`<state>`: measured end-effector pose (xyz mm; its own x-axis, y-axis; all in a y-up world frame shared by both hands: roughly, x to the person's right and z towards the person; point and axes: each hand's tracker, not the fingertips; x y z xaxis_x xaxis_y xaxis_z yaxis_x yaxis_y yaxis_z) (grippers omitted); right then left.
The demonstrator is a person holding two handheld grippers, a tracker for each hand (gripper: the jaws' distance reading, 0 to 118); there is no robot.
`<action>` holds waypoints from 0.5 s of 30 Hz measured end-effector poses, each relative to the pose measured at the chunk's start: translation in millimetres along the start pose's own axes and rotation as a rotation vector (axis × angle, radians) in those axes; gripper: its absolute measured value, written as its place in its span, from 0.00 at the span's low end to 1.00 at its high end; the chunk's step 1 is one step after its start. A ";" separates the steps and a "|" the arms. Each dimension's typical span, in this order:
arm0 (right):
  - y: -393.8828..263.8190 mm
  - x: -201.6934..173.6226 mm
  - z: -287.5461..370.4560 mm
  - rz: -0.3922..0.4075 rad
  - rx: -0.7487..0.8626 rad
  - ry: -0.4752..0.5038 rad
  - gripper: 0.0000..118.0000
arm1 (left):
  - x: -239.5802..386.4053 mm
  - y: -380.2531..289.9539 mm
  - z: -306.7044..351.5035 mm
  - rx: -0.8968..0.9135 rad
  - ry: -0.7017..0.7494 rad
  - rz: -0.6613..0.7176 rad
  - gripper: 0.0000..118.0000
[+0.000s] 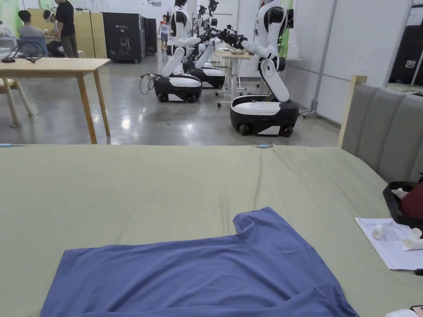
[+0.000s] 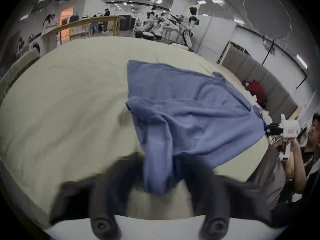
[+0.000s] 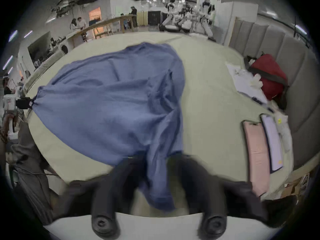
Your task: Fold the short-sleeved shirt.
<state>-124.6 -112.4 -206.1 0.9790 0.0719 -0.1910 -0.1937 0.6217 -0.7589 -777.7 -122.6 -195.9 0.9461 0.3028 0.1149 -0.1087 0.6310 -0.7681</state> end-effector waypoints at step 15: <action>-45.8 -45.3 166.2 -0.275 0.511 -0.007 0.01 | 47.2 -33.9 122.6 0.377 0.178 -0.017 0.00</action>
<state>-149.4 -14.5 -59.3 0.9896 -0.1415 -0.0244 0.1215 0.9157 -0.3830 -766.8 -42.1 -87.2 0.9831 0.1830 -0.0106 -0.1656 0.8619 -0.4792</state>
